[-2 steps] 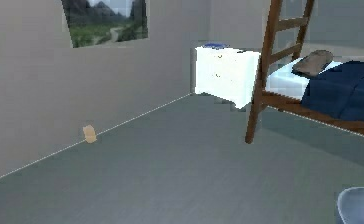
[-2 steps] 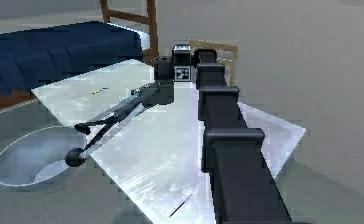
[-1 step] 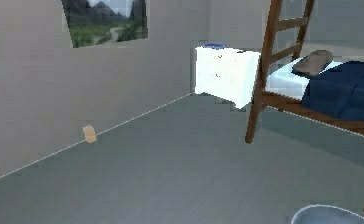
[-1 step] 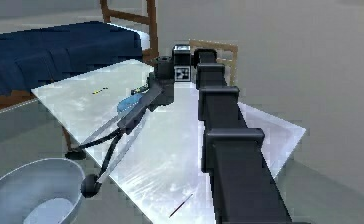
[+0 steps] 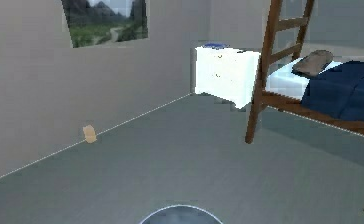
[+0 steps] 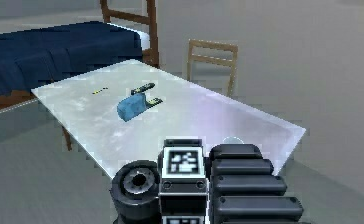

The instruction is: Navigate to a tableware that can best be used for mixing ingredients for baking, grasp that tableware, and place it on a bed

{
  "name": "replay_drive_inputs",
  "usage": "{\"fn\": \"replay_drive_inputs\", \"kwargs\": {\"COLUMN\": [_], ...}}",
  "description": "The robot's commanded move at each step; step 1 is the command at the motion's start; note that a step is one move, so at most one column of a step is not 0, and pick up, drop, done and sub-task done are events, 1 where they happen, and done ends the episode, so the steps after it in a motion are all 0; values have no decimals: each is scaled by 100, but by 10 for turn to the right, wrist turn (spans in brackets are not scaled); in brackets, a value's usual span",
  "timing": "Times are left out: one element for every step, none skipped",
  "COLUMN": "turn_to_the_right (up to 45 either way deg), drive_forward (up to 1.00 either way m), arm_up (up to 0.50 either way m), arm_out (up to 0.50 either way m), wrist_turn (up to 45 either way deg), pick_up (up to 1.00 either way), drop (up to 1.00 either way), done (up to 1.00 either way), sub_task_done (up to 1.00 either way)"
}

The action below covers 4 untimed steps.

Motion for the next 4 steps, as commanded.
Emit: {"fn": "replay_drive_inputs", "kwargs": {"turn_to_the_right": [-450,0,450,390], "drive_forward": [0,20,0,0], "arm_up": [0,0,0,0], "arm_out": [0,0,0,0], "wrist_turn": [0,0,0,0], "pick_up": [0,0,0,0], "drop": [0,0,0,0], "done": [0,0,0,0], "sub_task_done": [0,0,0,0]}}
